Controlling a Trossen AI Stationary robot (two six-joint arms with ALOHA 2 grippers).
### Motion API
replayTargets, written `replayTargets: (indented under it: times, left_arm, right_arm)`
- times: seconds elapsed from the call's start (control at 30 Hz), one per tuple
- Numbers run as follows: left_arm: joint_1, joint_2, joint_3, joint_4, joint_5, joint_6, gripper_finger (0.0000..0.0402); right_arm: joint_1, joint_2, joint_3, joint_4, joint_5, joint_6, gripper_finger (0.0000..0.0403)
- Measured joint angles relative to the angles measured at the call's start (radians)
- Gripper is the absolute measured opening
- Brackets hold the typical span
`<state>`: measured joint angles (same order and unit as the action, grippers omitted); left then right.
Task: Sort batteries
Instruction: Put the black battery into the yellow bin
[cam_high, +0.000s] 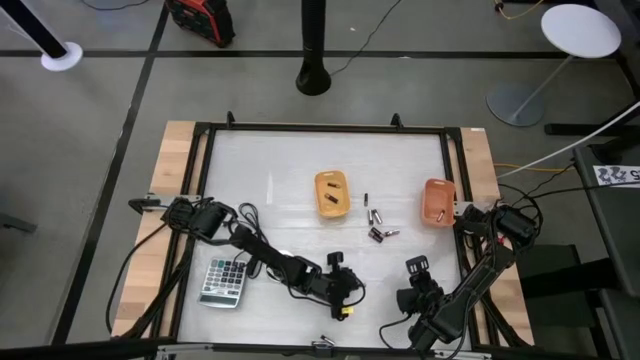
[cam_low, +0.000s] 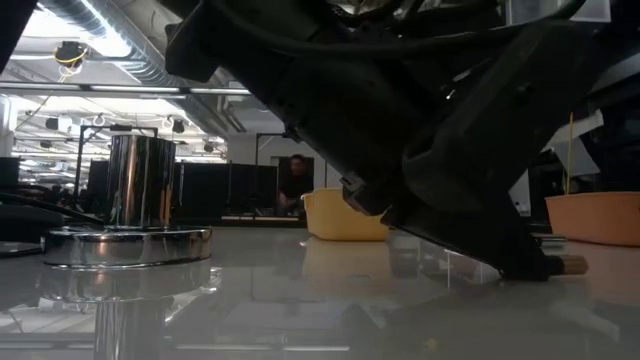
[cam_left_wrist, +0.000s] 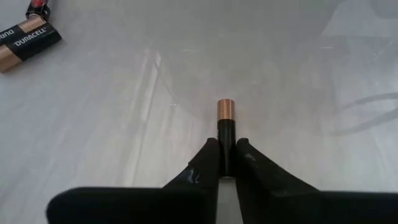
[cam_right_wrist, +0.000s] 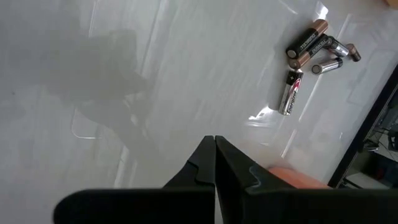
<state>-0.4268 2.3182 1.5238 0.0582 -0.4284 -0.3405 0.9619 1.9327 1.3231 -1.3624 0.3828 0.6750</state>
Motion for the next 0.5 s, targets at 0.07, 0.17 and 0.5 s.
replayTargets:
  times: [0.07, 0.17, 0.5]
  left_arm:
    - [0.004, -0.006, -0.002, 0.001, 0.003, 0.0, 0.0033]
    - [0.016, -0.014, -0.002, -0.001, 0.001, 0.0, 0.0032]
    - [0.076, -0.091, -0.002, -0.004, -0.002, 0.063, 0.0038]
  right_arm:
    - [0.0, 0.0, 0.0, 0.0, 0.0, 0.0, 0.0001]
    - [0.0, 0.0, 0.0, 0.0, 0.001, 0.0, 0.0001]
    - [0.0, 0.0, 0.0, -0.003, 0.0, -0.003, 0.0001]
